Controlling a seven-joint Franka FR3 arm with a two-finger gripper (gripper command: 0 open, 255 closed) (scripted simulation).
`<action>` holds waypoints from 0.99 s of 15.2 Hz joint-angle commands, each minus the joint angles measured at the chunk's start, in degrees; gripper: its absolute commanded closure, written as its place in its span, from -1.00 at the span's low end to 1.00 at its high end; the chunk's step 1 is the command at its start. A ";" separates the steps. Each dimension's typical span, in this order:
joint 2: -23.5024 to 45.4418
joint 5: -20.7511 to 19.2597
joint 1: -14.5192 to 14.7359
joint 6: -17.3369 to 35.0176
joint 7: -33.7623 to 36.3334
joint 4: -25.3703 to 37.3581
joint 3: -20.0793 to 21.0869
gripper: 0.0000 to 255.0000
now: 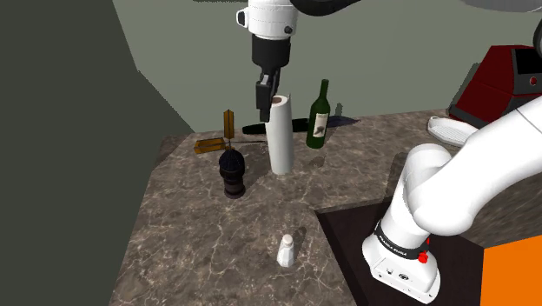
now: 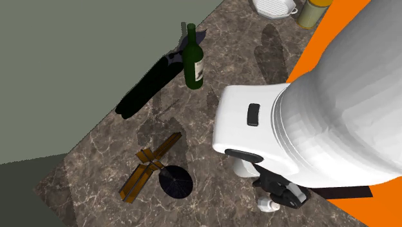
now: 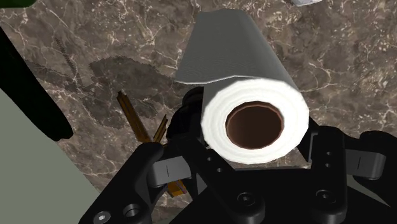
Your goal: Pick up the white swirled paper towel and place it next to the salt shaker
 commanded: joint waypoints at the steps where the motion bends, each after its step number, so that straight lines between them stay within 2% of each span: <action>1: -0.58 0.07 0.06 1.74 0.01 -2.29 0.02 1.00; 15: -1.37 0.36 0.30 12.36 0.31 -13.70 0.39 1.00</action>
